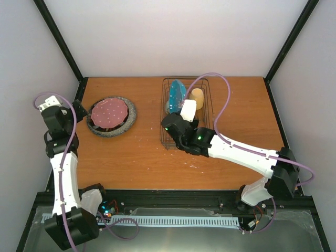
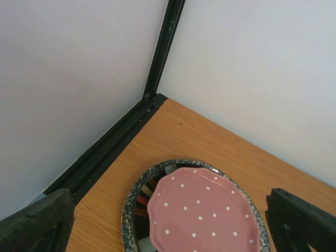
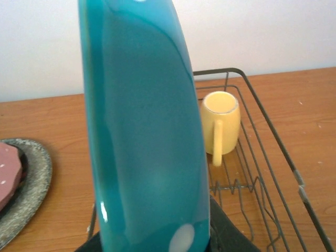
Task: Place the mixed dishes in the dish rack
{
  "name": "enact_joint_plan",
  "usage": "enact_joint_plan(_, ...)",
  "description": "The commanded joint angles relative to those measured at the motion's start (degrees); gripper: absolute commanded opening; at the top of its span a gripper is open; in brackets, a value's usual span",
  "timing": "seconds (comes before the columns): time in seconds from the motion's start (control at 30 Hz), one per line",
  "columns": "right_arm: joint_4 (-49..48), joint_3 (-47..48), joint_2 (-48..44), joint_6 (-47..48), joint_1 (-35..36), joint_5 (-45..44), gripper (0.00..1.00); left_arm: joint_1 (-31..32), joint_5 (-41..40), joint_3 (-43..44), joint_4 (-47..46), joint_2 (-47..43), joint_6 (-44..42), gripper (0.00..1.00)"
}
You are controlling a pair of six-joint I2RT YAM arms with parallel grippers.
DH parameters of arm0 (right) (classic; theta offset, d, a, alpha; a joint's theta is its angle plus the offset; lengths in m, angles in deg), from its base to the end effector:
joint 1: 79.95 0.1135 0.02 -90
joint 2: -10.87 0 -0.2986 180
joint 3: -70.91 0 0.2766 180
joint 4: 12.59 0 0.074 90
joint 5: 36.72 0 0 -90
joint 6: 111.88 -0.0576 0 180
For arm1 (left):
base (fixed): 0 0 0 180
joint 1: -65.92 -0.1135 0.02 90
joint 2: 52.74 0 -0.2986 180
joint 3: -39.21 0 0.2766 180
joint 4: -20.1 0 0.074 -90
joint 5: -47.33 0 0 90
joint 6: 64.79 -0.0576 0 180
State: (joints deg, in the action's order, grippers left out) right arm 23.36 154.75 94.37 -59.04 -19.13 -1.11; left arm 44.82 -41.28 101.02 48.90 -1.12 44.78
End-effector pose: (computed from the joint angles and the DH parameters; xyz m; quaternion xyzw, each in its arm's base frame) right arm 0.2116 0.2829 0.3492 0.0422 0.8171 0.0400 0.5735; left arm 0.2165 0.0821 0.3545 -0.2756 0.7639 -0.0021 0.5835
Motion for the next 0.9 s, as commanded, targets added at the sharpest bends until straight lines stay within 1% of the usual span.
enact_joint_plan(0.0,-2.60,0.10,-3.61,-9.62,0.27,-7.77,0.03,0.14,-0.97,-1.15,-2.57,-0.79,1.07,1.00)
enact_joint_plan(0.07,-0.51,-0.34,-3.46,-12.53,0.32,-7.57,0.03,0.10,-0.90,-1.79,-2.96,-0.64,1.15,1.00)
enact_joint_plan(0.23,-0.65,-1.62,-2.80,-15.03,0.27,-6.40,0.03,0.10,-1.73,-3.42,-3.89,-0.80,1.01,1.00)
enact_joint_plan(0.37,1.14,-1.05,-1.08,-17.57,0.27,-5.45,0.03,0.15,-2.44,-4.16,-4.13,-0.39,0.87,1.00)
enact_joint_plan(0.6,1.78,-0.88,1.93,-19.05,0.27,-4.17,0.03,0.11,-2.77,-4.69,-4.48,-0.80,1.13,1.00)
enact_joint_plan(0.87,4.46,0.81,6.31,-19.17,0.31,-5.05,0.03,0.16,-2.10,-4.84,-4.50,-0.80,1.31,1.00)
